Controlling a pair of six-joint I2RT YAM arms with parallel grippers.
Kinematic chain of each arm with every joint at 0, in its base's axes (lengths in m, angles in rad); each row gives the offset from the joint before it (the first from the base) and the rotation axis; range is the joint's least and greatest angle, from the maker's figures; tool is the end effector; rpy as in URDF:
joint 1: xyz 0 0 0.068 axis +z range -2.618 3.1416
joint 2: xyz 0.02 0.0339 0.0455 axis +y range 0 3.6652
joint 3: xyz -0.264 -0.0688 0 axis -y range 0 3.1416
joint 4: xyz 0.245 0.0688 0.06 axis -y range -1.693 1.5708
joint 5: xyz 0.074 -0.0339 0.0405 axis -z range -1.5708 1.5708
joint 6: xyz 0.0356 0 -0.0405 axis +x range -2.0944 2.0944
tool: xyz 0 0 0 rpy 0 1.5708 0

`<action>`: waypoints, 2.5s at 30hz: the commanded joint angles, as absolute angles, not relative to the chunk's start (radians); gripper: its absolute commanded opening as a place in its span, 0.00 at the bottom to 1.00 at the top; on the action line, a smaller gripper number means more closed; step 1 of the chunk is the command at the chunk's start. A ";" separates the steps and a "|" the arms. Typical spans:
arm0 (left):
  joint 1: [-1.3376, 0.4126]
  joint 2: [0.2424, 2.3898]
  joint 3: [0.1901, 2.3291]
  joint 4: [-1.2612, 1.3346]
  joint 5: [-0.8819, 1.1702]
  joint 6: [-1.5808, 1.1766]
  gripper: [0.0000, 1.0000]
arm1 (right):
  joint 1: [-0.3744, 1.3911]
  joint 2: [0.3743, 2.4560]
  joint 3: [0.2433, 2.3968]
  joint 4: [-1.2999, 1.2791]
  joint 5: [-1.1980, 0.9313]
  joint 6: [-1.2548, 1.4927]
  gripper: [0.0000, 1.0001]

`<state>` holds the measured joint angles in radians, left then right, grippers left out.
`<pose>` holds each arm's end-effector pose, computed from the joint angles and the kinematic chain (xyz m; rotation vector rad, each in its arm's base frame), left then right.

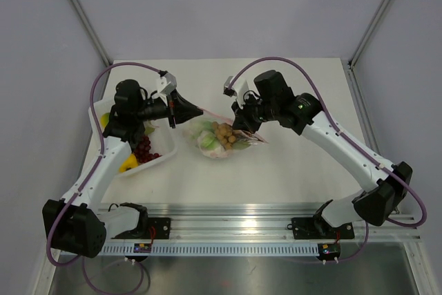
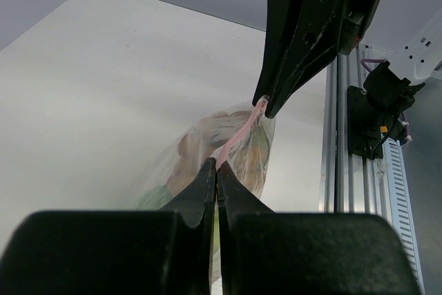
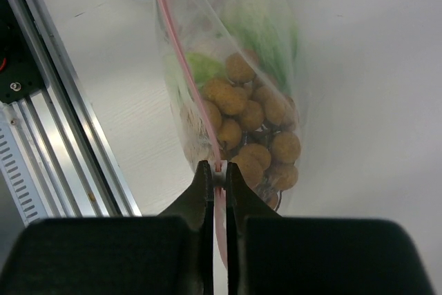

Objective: Place the food in the zip-top bag and seal the zipper
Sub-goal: Zip the zipper food storage bag at the center of the board, then place the zipper food storage bag at the center of the board.

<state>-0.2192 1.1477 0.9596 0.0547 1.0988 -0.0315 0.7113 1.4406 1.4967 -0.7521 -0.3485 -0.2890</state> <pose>0.2399 -0.0859 0.3554 0.9699 1.4625 -1.1090 0.2265 0.2112 0.3800 -1.2600 1.9137 0.6168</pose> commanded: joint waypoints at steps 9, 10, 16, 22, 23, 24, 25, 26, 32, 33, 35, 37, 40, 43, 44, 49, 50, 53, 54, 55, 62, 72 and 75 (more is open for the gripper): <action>-0.187 1.172 1.037 0.152 1.039 -0.057 0.00 | 0.706 1.264 1.312 -0.727 -0.314 -0.201 0.00; -0.183 1.189 1.054 0.156 1.035 -0.066 0.00 | 0.706 1.252 1.299 -0.730 -0.307 -0.186 0.00; -0.167 1.227 1.072 0.208 1.019 -0.106 0.00 | 0.706 1.137 1.192 -0.747 -0.255 -0.111 0.00; -0.166 1.238 1.062 0.232 1.006 -0.121 0.00 | 0.706 1.031 1.123 -0.798 -0.192 -0.042 0.00; -0.164 1.236 1.062 0.235 1.003 -0.121 0.00 | 0.706 1.022 1.115 -0.804 -0.183 -0.032 0.01; -0.164 1.238 1.060 0.236 1.000 -0.121 0.00 | 0.706 0.999 1.098 -0.805 -0.167 -0.011 0.01; -0.163 1.238 1.061 0.238 0.997 -0.121 0.00 | 0.706 0.988 1.091 -0.805 -0.157 -0.006 0.01; -0.160 1.238 1.063 0.236 0.996 -0.120 0.00 | 0.704 0.977 1.082 -0.807 -0.150 0.023 0.01; -0.132 1.241 1.101 0.219 1.000 -0.115 0.00 | 0.706 0.907 1.020 -0.787 -0.132 0.090 0.01; -0.132 1.241 1.103 0.219 1.002 -0.118 0.00 | 0.706 0.905 1.020 -0.784 -0.133 0.101 0.01; -0.132 1.241 1.103 0.229 1.011 -0.133 0.00 | 0.704 0.899 1.023 -0.772 -0.129 0.107 0.00; -0.132 1.235 1.095 0.242 1.012 -0.146 0.00 | 0.706 0.903 1.038 -0.770 -0.111 0.109 0.00; -0.132 1.226 1.080 0.256 1.011 -0.163 0.00 | 0.704 0.914 1.071 -0.772 -0.022 0.124 0.00; -0.149 1.227 1.074 0.291 1.023 -0.201 0.00 | 0.706 0.926 1.107 -0.759 0.147 0.135 0.01; -0.158 1.239 1.078 0.294 1.023 -0.206 0.00 | 0.706 0.942 1.130 -0.743 0.190 0.133 0.02; -0.244 1.330 1.152 0.372 0.970 -0.277 0.00 | 0.593 1.047 1.241 -0.678 0.296 0.020 0.02; -0.251 1.354 1.175 0.394 0.968 -0.294 0.00 | 0.566 1.090 1.285 -0.652 0.295 0.006 0.01; -0.262 1.449 1.267 0.487 0.951 -0.369 0.00 | 0.442 1.170 1.385 -0.586 0.296 -0.070 0.01; -0.262 1.501 1.291 0.550 0.950 -0.424 0.00 | 0.417 1.189 1.416 -0.574 0.293 -0.095 0.00; -0.262 1.526 1.354 0.577 0.956 -0.452 0.00 | 0.396 1.207 1.446 -0.552 0.295 -0.109 0.00; -0.279 1.718 1.575 0.727 0.992 -0.633 0.00 | 0.354 1.258 1.583 -0.495 0.281 -0.245 0.02; -0.229 1.534 1.289 0.740 0.954 -0.648 0.99 | 0.359 0.979 1.117 -0.506 0.054 -0.034 0.72; -0.244 1.401 1.278 0.375 0.846 -0.402 0.99 | 0.357 0.948 1.101 -0.577 0.211 0.064 0.86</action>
